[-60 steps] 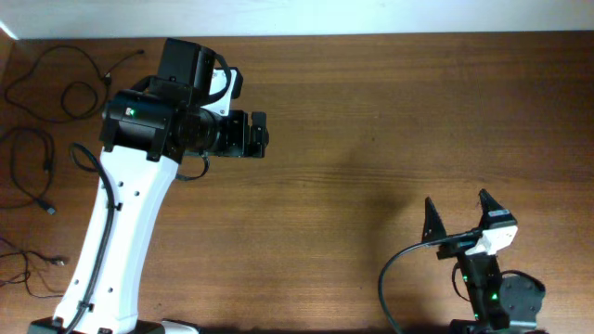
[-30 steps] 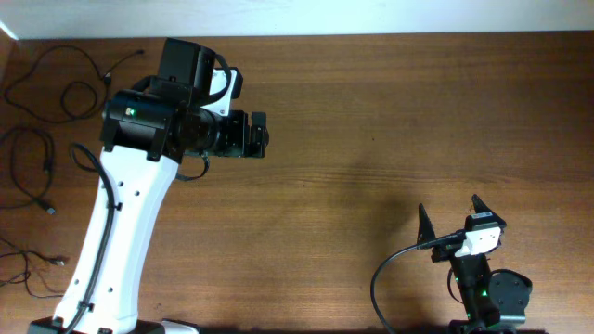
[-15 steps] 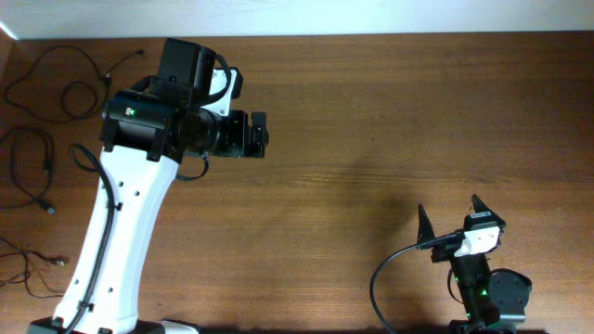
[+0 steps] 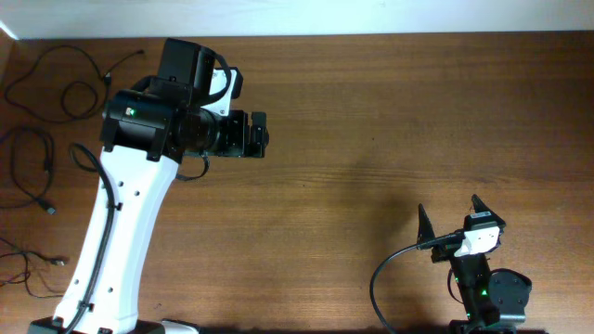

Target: Untangle cables

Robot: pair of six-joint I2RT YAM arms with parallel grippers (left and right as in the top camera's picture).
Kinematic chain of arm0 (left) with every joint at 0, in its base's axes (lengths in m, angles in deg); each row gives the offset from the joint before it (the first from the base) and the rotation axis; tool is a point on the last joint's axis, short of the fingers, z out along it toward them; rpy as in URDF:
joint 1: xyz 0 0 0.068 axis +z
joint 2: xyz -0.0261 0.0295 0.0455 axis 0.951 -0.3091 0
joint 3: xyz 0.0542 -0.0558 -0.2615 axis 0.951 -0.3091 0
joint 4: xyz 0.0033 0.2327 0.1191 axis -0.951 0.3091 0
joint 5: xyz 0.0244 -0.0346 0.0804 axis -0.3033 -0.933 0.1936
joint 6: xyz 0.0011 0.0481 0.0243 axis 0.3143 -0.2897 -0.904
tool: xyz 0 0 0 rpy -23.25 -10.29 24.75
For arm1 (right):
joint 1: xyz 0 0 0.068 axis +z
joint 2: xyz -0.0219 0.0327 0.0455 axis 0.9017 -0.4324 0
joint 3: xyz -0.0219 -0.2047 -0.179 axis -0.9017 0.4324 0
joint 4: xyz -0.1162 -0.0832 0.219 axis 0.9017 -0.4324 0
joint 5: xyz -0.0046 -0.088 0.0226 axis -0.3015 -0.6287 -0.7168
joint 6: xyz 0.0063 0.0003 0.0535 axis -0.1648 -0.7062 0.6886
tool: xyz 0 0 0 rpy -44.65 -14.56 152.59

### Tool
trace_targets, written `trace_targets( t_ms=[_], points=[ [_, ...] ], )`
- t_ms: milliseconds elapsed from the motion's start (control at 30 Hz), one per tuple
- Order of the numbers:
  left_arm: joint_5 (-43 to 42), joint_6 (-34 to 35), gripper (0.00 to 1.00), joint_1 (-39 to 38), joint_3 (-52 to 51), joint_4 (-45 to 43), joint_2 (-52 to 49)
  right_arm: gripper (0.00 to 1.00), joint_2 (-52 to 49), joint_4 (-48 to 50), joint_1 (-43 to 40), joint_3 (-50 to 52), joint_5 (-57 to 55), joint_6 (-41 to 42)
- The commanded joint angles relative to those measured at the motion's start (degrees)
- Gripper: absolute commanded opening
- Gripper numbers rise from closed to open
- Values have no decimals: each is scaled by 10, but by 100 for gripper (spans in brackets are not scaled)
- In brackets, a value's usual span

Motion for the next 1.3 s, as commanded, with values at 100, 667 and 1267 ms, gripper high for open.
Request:
trace_targets(
  t_ms=[100,667,1267],
  points=[
    [4,-7,99,-1,1,0,2,98,11,-6,3,3,-21,0],
    [4,-7,99,-1,1,0,2,98,11,-15,3,3,-119,32],
    [4,-7,99,-1,1,0,2,98,11,-14,3,3,-115,32]
  ],
)
